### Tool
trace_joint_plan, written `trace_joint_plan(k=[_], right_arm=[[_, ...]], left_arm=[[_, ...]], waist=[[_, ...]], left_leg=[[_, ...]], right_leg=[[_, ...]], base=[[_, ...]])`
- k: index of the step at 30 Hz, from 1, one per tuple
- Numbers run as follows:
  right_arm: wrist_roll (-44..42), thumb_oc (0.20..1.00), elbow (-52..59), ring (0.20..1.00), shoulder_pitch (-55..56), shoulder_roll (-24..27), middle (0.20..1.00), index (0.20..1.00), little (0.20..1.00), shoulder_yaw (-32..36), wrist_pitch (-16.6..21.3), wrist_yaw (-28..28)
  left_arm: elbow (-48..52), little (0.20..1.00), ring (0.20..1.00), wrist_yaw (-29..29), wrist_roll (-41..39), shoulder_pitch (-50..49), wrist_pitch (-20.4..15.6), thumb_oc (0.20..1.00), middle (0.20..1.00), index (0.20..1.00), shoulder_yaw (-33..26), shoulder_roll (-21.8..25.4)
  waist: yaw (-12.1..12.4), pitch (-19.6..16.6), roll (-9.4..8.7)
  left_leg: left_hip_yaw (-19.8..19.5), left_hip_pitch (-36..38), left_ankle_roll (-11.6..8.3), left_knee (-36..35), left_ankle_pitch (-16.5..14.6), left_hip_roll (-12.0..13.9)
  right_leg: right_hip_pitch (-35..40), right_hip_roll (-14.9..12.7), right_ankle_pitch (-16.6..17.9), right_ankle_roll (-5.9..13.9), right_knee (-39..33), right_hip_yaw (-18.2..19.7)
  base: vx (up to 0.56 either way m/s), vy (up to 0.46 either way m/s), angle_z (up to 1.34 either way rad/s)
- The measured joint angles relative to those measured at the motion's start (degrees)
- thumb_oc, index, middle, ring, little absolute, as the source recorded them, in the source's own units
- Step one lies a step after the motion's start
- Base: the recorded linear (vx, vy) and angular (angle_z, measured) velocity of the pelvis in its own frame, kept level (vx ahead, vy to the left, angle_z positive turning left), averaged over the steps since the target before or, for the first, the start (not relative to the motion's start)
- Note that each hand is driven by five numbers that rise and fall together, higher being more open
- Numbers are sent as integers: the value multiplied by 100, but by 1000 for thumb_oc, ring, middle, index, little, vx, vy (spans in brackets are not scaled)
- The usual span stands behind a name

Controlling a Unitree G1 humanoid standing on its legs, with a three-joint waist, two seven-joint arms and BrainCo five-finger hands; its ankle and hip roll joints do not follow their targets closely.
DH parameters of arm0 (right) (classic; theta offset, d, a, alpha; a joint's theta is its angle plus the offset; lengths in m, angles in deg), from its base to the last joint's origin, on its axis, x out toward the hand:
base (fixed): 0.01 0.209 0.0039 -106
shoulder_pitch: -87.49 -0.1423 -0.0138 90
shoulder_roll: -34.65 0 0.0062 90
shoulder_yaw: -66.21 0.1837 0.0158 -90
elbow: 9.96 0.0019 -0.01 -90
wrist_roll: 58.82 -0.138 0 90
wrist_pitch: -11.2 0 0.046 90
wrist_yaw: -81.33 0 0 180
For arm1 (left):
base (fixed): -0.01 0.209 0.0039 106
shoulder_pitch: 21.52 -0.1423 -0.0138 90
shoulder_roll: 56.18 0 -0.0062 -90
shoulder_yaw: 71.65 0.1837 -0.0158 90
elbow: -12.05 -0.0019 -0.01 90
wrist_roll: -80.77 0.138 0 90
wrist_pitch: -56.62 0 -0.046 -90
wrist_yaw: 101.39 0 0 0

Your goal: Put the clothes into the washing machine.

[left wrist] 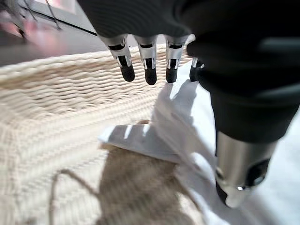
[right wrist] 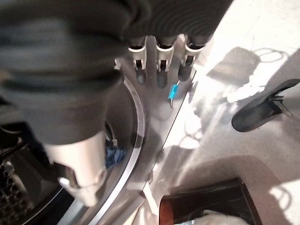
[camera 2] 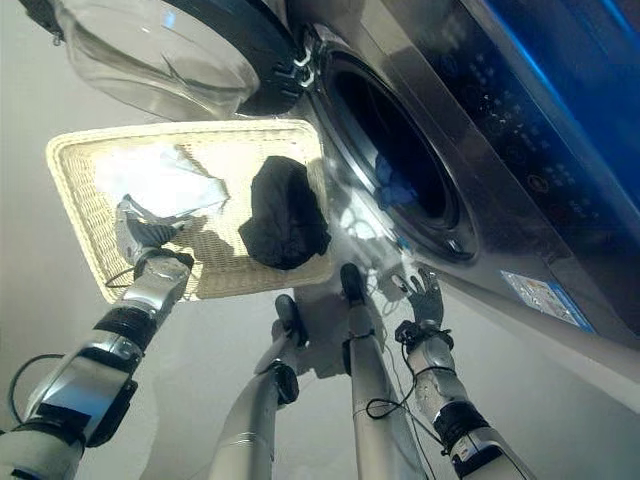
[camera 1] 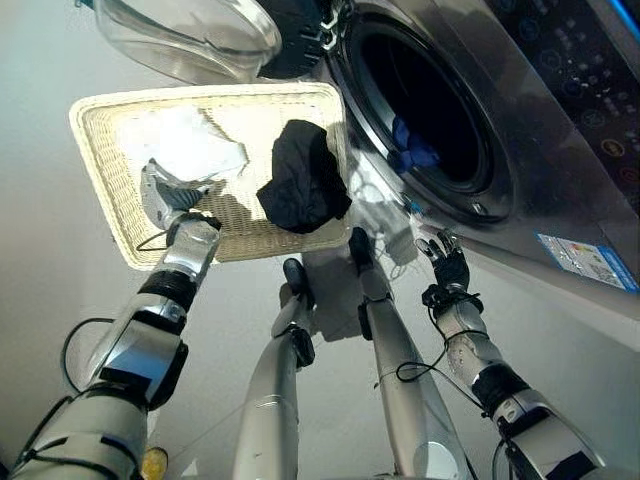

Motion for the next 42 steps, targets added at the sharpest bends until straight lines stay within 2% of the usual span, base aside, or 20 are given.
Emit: trace_joint_plan(k=[2, 10, 13, 14, 16, 17, 19, 21, 23, 24, 25, 26, 27, 28, 29, 34, 37, 42], right_arm=[[10, 1000, 205, 1000, 40, 87, 1000, 1000, 1000, -93, 0, -79], [-1, 1000, 471, 1000, 277, 228, 1000, 1000, 1000, -130, -5, -305], [-44, 1000, 504, 1000, 395, 328, 1000, 1000, 1000, -132, -7, -401], [-47, 1000, 554, 1000, 464, 390, 1000, 1000, 1000, -125, -7, -461], [-47, 1000, 554, 1000, 464, 390, 1000, 1000, 1000, -125, -7, -461], [-95, 1000, 556, 1000, 502, 381, 1000, 1000, 1000, -130, -6, -529], [-166, 1000, 570, 1000, 553, 379, 1000, 1000, 1000, -162, 0, -605], [-197, 1000, 575, 1000, 565, 349, 1000, 1000, 1000, -142, 1, -711], [-197, 1000, 577, 1000, 565, 345, 1000, 1000, 1000, -142, 1, -748], [-199, 1000, 585, 1000, 562, 333, 1000, 1000, 1000, -142, 0, -776], [-202, 1000, 584, 1000, 562, 331, 1000, 1000, 1000, -142, 0, -789], [-196, 1000, 618, 1000, 568, 323, 1000, 1000, 1000, -141, -2, -827], [-192, 1000, 644, 1000, 572, 323, 1000, 1000, 1000, -140, -2, -842], [-192, 1000, 644, 1000, 572, 323, 1000, 1000, 1000, -140, -2, -842], [-171, 1000, 734, 1000, 571, 313, 1000, 1000, 1000, -143, -3, -877], [-127, 1000, 762, 1000, 551, 265, 1000, 1000, 1000, -146, -11, -911], [329, 1000, 821, 1000, 595, 231, 1000, 1000, 1000, -303, -15, -855], [896, 1000, 1037, 1000, 546, 224, 1000, 1000, 1000, -347, 13, -689]], left_arm=[[-289, 1000, 1000, 123, -133, 232, 263, 1000, 1000, 1000, 11, 178], [-326, 1000, 1000, 665, -128, 681, 662, 1000, 1000, 1000, 5, 527], [-329, 1000, 1000, 850, -132, 812, 663, 1000, 1000, 1000, 4, 548], [-324, 1000, 1000, 1073, -197, 944, 462, 1000, 1000, 1000, -18, 602], [-324, 1000, 1000, 1073, -197, 944, 462, 1000, 1000, 1000, -18, 602], [-334, 1000, 1000, 1280, -371, 1097, 70, 1000, 1000, 1000, -78, 656], [-308, 1000, 1000, 1349, -548, 1170, -462, 1000, 1000, 1000, -289, 585], [-270, 1000, 1000, 1268, -656, 1342, -1582, 1000, 1000, 1000, -364, 557], [-131, 1000, 1000, 1167, -753, 1397, -2011, 1000, 1000, 1000, -362, 529], [-21, 1000, 1000, 1015, -758, 1455, -2337, 1000, 1000, 1000, -359, 499], [22, 470, 470, 962, -760, 1483, -2434, 470, 470, 470, -358, 469], [160, 391, 391, 835, -759, 1491, -2647, 391, 391, 391, -300, 451], [202, 200, 200, 796, -758, 1489, -2709, 200, 200, 200, -284, 454], [202, 200, 200, 796, -758, 1489, -2709, 200, 200, 200, -284, 454], [224, 200, 200, 673, -757, 1503, -2884, 200, 200, 200, -282, 461], [251, 200, 200, 445, -769, 1501, -2956, 200, 200, 200, -247, 515], [328, 200, 200, 153, -754, 1178, -2976, 200, 200, 200, -57, 496], [633, 200, 200, 5, -731, 827, -2964, 200, 200, 200, -3, 504]], waist=[[-99, -5, -62], [-229, 9, -217], [-253, 7, -226], [-296, 4, -236], [-296, 4, -236], [-385, 24, -305], [-389, 15, -344], [-413, 11, -432], [-435, 7, -456], [-440, 11, -525], [-443, 12, -542], [-465, 5, -575], [-475, 5, -578], [-475, 5, -578], [-484, 4, -582], [-428, 15, -620], [-346, 0, -678], [-136, -2, -680]], left_leg=[[18, -177, 2, 70, -13, 1], [74, -976, -9, 474, -59, 22], [56, -1143, -23, 622, -105, 38], [20, -1324, -22, 723, -129, 73], [20, -1324, -22, 723, -129, 73], [-3, -1562, -18, 878, -137, 91], [-44, -1680, -30, 983, -171, 105], [-161, -1910, -29, 1152, -178, 105], [-206, -2009, -29, 1215, -178, 105], [-202, -2038, -29, 1238, -178, 96], [-206, -2042, -29, 1241, -178, 95], [-205, -2044, -28, 1247, -178, 86], [-210, -2044, -29, 1245, -178, 89], [-210, -2044, -29, 1245, -178, 89], [-208, -2040, -27, 1234, -177, 84], [-271, -1890, 15, 1133, -142, 70], [-352, -1387, -40, 861, -88, 45], [-428, -982, -88, 654, -47, 43]], right_leg=[[-184, -4, -17, 24, 62, 19], [-1036, 14, -64, 20, 475, 167], [-1186, 19, -96, 12, 594, 169], [-1350, 22, -107, 8, 687, 161], [-1350, 22, -107, 8, 687, 161], [-1562, 31, -106, 5, 812, 150], [-1659, 49, -126, -11, 903, 133], [-1836, 56, -154, -32, 1002, 111], [-1897, 76, -150, -25, 1043, 110], [-1924, 85, -146, -19, 1059, 109], [-1925, 83, -145, -18, 1061, 110], [-1920, 83, -143, -14, 1056, 112], [-1920, 79, -144, -12, 1057, 112], [-1920, 79, -144, -12, 1057, 112], [-1902, 75, -131, 11, 1035, 112], [-1710, 67, -108, 22, 944, 38], [-1217, 58, -123, -1, 757, 1], [-851, 66, -183, -41, 689, -76]], base=[[9, 62, 0], [25, 65, -3], [20, 2, 2], [19, -12, 7], [18, -47, 5], [32, -97, 4], [22, -63, 6], [3, -27, 10], [-10, -14, 6], [0, 0, 0], [0, 0, 0], [-41, -6, 2], [0, 0, 0], [0, 0, 0], [0, 0, 0], [-93, -54, 3], [-89, -67, 7], [-87, -82, 4]])
